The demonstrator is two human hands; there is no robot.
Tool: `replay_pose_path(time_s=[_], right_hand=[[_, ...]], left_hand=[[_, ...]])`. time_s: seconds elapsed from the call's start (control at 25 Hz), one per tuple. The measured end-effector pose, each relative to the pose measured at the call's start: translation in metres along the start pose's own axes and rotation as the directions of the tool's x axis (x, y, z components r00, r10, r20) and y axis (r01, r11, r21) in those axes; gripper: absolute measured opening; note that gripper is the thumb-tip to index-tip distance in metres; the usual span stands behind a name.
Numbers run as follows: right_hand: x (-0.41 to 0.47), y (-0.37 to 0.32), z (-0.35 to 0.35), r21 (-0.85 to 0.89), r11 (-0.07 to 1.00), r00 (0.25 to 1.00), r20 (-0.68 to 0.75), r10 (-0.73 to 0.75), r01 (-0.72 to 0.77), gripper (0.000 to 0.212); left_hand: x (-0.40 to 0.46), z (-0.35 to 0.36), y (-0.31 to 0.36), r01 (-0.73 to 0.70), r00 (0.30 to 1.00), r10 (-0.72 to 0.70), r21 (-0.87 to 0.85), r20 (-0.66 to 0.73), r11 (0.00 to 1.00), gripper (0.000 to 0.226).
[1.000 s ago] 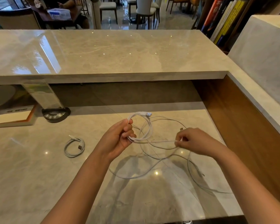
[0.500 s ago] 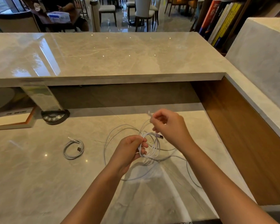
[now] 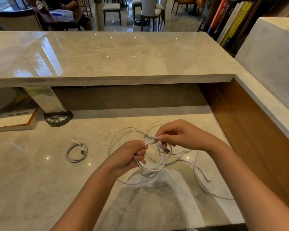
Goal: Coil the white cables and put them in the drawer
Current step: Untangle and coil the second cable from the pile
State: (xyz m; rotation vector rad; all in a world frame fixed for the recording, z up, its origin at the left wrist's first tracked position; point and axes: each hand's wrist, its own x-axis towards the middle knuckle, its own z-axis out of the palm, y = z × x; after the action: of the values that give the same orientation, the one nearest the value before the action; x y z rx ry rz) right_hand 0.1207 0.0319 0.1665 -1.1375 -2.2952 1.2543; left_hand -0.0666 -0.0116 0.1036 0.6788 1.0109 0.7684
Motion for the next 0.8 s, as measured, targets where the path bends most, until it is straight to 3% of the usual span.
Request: replay_pose_path(time_s=[0.12,0.2,0.32,0.44,0.52,0.56,0.64,0.68,0.72,0.8], right_hand=[[0.004,-0.002,-0.008,-0.342,0.939,0.993,0.089,0.074,-0.040,0.014],[0.007,-0.002,-0.006,-0.334,0.940,0.998,0.012,0.069,-0.061,0.010],[-0.003,0.004,-0.009,-0.017,0.992,0.968,-0.221,0.118,-0.125,0.008],[-0.017,0.020,-0.011,0.286,0.947,0.927,-0.293,0.235,-0.150,0.009],[-0.019,0.038,-0.008,0.499,0.851,0.826,-0.402,0.396,-0.164,0.013],[-0.018,0.045,-0.006,0.644,0.753,0.754,-0.424,0.501,-0.137,0.015],[-0.018,0.054,0.002,0.803,0.592,0.669,-0.400,0.626,-0.074,0.015],[-0.018,0.057,0.006,0.760,0.640,0.669,-0.417,0.616,-0.116,0.013],[-0.017,0.058,0.008,0.607,0.764,0.703,-0.446,0.554,-0.218,0.011],[-0.014,0.048,0.015,0.190,0.923,0.841,-0.383,0.383,-0.334,0.010]], left_hand=[[-0.001,0.001,0.004,-0.026,1.000,0.026,-0.029,0.011,0.999,0.025],[0.000,0.003,0.003,-0.034,0.999,0.033,-0.115,-0.005,0.993,0.026],[0.003,0.000,-0.002,-0.066,0.997,0.036,-0.463,-0.073,0.884,0.026],[0.004,-0.009,-0.002,-0.127,0.991,0.052,-0.709,-0.127,0.693,0.028],[0.004,-0.012,-0.002,-0.153,0.988,0.074,-0.765,-0.137,0.625,0.030],[0.005,-0.012,-0.002,-0.161,0.987,0.082,-0.773,-0.141,0.614,0.030],[0.006,-0.007,-0.004,-0.178,0.983,0.093,-0.742,-0.156,0.646,0.028],[0.006,-0.004,-0.006,-0.185,0.982,0.098,-0.713,-0.162,0.677,0.027],[0.005,-0.001,-0.008,-0.188,0.981,0.107,-0.683,-0.160,0.706,0.027],[0.003,0.003,-0.008,-0.171,0.985,0.116,-0.634,-0.128,0.754,0.028]])
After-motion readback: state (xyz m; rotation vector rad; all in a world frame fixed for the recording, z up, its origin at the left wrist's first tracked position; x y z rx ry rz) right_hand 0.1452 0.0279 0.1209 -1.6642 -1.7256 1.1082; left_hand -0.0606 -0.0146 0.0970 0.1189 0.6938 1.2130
